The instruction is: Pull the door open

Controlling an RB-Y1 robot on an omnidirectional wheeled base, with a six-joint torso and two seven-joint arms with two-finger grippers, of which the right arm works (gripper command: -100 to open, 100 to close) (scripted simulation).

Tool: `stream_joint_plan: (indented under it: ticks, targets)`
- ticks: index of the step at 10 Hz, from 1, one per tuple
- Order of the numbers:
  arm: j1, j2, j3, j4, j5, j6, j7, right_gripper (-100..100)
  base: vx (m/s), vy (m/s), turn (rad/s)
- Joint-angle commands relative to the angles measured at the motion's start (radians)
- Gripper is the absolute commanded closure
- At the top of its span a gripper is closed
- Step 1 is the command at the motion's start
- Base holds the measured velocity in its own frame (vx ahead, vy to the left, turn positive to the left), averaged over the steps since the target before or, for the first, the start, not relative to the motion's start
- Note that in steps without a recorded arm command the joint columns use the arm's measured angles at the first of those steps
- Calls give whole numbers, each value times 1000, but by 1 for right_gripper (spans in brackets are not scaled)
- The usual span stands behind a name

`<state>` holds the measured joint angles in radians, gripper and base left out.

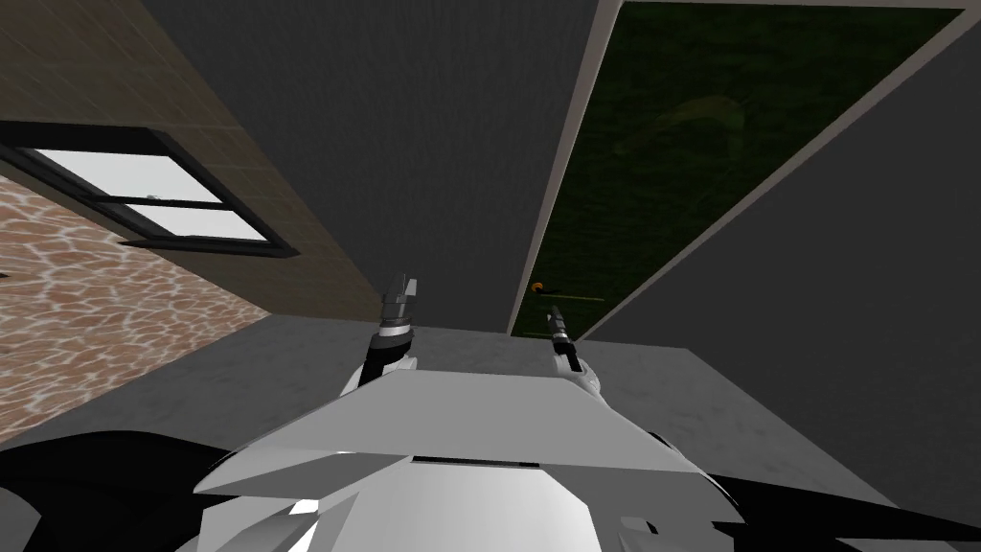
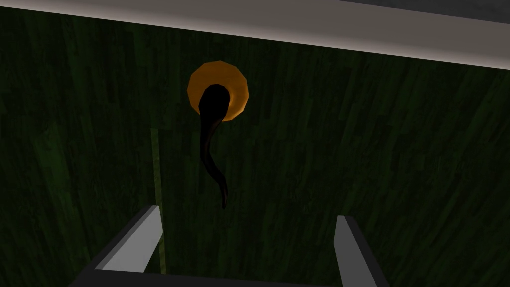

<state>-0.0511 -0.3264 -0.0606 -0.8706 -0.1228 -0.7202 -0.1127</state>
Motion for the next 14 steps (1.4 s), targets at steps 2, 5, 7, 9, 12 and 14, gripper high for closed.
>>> stream_joint_plan:
  ticks: [2, 5, 7, 9, 12, 14]
  targets:
    - [-29, -15, 0, 71, -7, -6, -13, -100, 15, -68, 145]
    - [-59, -33, 0, 145, -15, -12, -28, -100, 8, -98, 154]
    - [-75, -42, 1, 185, -19, -15, -37, -100, -2, -82, 147]
    - [-89, -50, 1, 218, -23, -17, -43, -100, 3, -57, 100]
    - [-92, -53, -3, 237, -26, -27, -46, -100, 38, -31, 42]
    - [-90, -55, -9, 243, -28, -31, -45, -100, 185, -32, 57]
